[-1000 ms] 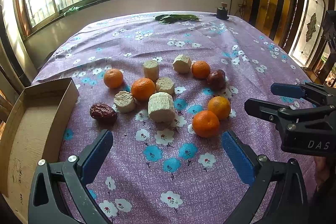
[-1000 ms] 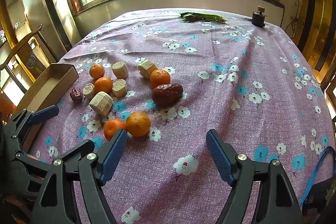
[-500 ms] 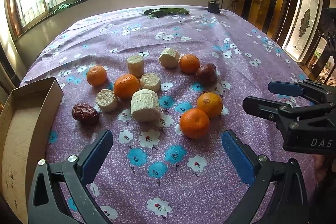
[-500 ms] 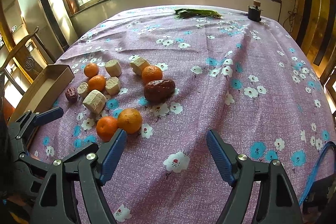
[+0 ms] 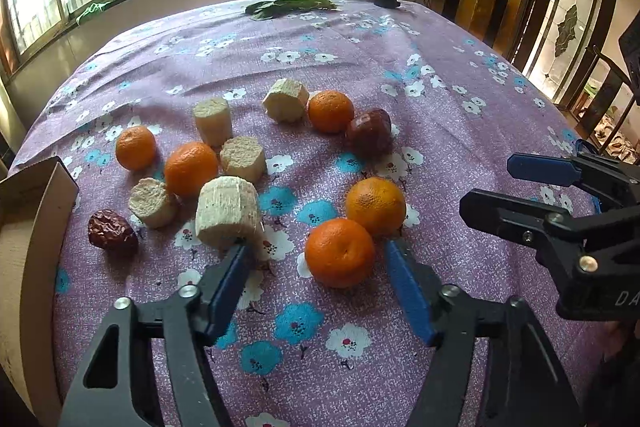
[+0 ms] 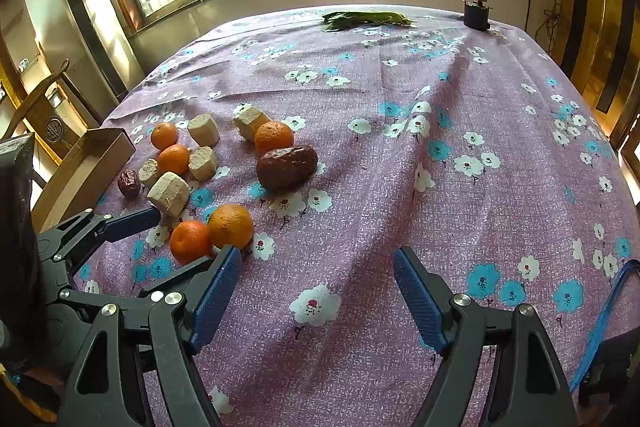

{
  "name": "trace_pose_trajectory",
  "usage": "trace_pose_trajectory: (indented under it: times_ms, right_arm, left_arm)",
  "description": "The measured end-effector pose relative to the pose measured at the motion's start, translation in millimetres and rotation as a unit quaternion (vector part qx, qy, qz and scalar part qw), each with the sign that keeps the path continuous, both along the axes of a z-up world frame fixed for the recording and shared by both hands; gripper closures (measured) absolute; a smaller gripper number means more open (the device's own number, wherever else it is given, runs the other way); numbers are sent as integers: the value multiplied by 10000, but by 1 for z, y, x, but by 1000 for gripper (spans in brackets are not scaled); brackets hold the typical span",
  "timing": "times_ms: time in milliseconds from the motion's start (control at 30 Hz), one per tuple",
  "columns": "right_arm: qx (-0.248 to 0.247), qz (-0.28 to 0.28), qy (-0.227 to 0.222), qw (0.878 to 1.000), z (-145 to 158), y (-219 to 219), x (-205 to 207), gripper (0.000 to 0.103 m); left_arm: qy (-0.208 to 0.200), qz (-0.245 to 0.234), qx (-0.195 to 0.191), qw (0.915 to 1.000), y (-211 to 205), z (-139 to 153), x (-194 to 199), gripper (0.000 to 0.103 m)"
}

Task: Organize fruits
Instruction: 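Grasp an orange with the left gripper while the right gripper grasps another orange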

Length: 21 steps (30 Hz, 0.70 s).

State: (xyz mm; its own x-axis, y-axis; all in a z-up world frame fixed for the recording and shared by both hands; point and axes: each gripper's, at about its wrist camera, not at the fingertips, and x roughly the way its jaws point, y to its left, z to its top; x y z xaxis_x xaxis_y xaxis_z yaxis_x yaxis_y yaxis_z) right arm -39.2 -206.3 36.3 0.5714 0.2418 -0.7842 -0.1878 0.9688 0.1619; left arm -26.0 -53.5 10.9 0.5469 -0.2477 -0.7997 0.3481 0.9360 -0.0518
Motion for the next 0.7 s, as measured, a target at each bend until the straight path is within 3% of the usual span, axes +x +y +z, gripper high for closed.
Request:
trace_pose_trajectory:
  times_ms: [67,100,300,700]
  right_arm:
    - [-19,35,6,10000,0,2,0,21]
    - [-34,55,7,10000,-1,3,0,21]
    - [-131,273,68,9995,-5,19,5,25]
    - [-174,968,301,9947,-22,68,30,55]
  left_arm:
    - [-29,-14,-48,10000,1,0,0,59]
    - [-29,-32,-69,10000,1,1,0,71]
    - [32,30,-125,9999,11,5,-8,71]
    - [-82,559,-152,9983,55,23,-24,71]
